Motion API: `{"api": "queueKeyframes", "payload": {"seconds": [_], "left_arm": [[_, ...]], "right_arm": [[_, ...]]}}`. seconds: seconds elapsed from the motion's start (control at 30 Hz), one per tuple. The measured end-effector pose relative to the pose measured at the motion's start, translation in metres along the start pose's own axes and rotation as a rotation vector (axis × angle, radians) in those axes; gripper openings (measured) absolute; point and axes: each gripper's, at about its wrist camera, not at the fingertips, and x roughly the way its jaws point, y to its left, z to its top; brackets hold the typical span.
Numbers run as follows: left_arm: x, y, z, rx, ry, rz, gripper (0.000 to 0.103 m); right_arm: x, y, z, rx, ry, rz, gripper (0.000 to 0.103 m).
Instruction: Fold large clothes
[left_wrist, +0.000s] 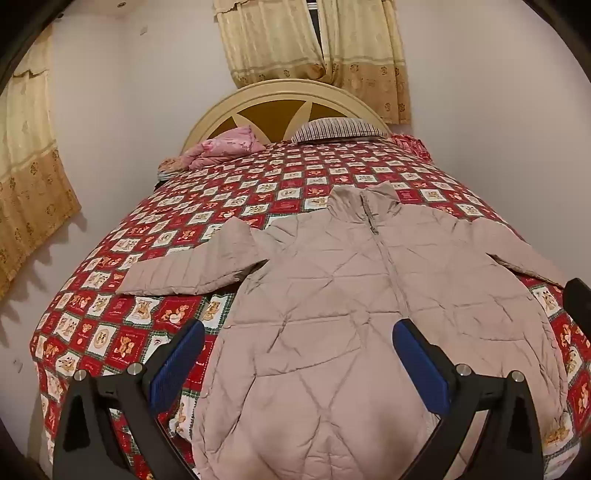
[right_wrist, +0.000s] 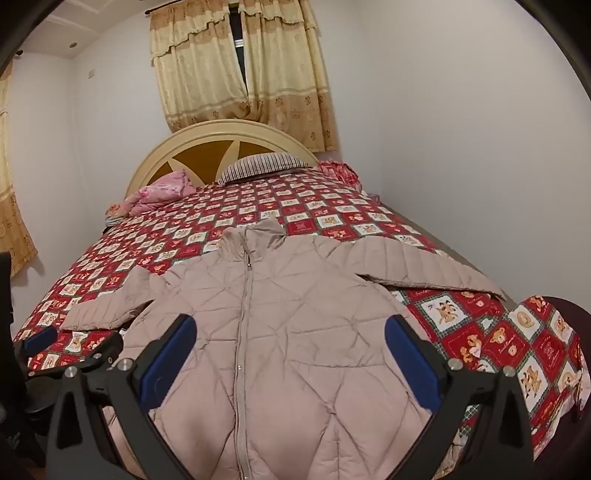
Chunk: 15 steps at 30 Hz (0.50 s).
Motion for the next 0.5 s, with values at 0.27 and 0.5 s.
{"api": "queueKeyframes", "payload": {"seconds": [0.27,0.5], "left_arm": [[0.004,0.006,-0.002,-0.035,0.007,-0.036,0.102],[0.006,0.002,-0.001,-0.026,0.001,-0.034,0.102]], "right_arm": [[0.000,0.000,0.000,-0.001,-0.004,-0.012,0.103],[0.002,0.001,0.000,-0.011,0.003,-0.006,0.103]]}}
